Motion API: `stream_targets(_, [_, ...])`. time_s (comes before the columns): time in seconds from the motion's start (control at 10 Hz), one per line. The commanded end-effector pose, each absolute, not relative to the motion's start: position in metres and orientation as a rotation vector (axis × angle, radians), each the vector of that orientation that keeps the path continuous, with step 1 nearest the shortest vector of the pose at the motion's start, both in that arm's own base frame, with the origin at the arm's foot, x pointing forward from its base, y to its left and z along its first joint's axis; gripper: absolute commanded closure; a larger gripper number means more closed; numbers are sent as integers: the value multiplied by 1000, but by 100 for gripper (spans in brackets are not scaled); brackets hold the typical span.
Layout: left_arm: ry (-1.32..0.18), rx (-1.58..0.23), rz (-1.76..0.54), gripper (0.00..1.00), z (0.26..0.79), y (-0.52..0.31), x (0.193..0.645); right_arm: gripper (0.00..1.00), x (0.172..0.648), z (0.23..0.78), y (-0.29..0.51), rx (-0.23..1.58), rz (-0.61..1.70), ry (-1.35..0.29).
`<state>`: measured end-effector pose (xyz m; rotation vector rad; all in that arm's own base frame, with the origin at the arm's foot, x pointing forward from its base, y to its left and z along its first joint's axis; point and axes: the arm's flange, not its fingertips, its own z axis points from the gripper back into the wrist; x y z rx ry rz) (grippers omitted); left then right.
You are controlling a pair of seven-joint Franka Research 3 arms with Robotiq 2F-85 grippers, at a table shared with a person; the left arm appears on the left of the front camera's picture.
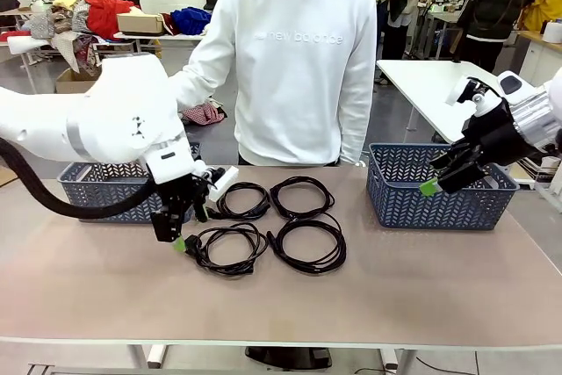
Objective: Organize the cables according to human instructions.
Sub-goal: Pick up a bundle of cables and place it in the basket indicated by the human.
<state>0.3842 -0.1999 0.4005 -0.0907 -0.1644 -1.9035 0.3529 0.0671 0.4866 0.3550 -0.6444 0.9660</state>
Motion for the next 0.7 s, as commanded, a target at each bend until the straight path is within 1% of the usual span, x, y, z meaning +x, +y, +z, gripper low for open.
stream_targets(0.0, [-143,-5,-1926,0,381,-205,378,0,356,485,65,374,989,-659])
stream_targets(0.6, [-90,117,-1940,0,336,-232,374,0,356,485,65,374,989,-659])
